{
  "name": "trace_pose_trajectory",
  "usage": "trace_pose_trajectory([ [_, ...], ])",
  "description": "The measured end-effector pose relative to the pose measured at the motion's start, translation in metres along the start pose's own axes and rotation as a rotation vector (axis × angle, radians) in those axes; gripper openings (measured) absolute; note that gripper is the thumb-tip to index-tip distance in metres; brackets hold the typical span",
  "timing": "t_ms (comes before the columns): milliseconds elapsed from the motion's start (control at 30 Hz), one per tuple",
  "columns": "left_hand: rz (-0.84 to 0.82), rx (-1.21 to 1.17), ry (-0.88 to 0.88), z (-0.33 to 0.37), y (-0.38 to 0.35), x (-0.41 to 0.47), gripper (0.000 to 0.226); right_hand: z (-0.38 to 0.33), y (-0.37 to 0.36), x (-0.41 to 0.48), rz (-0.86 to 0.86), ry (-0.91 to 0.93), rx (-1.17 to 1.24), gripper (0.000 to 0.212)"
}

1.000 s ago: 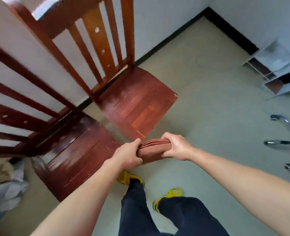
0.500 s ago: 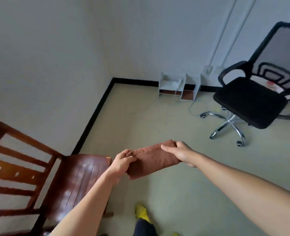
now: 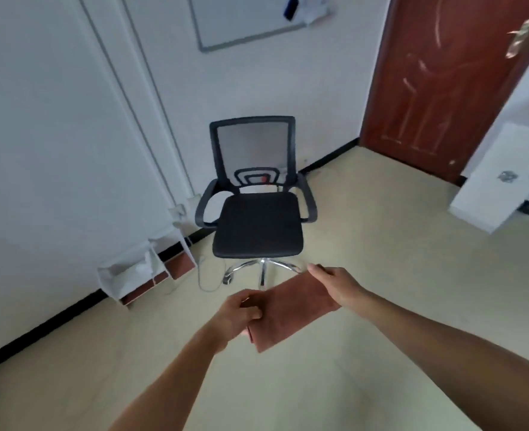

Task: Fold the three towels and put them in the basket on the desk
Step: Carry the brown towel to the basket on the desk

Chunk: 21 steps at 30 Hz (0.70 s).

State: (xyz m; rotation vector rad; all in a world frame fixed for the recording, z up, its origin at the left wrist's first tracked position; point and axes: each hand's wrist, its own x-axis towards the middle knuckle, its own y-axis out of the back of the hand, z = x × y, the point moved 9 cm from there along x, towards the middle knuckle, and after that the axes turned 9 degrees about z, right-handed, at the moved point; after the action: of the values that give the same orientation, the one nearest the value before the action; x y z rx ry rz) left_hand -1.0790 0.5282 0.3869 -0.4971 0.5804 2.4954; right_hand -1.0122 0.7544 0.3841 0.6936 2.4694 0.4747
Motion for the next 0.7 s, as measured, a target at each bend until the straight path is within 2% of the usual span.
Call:
trace_pose_trajectory([
  [167, -0.196, 0.076, -0.078, 0.091, -0.109, 0.072, 0.019, 0.044, 0.121, 0.044, 0.202, -0.138, 0.151, 0.051],
  [367, -0.374, 0.176, -0.099, 0.177, -0.261, 0.154, 0.013, 0.103, 0.266, 0.106, 0.365, -0.241, 0.293, 0.054],
  [400, -0.410, 0.170, -0.099, 0.199, -0.300, 0.174, 0.013, 0.114, 0.302, 0.126, 0.395, -0.254, 0.316, 0.054],
  [700, -0.652, 0.343, -0.115, 0.322, -0.492, 0.255, 0.029, 0.135, 0.508, 0.214, 0.512, -0.289, 0.325, 0.045],
])
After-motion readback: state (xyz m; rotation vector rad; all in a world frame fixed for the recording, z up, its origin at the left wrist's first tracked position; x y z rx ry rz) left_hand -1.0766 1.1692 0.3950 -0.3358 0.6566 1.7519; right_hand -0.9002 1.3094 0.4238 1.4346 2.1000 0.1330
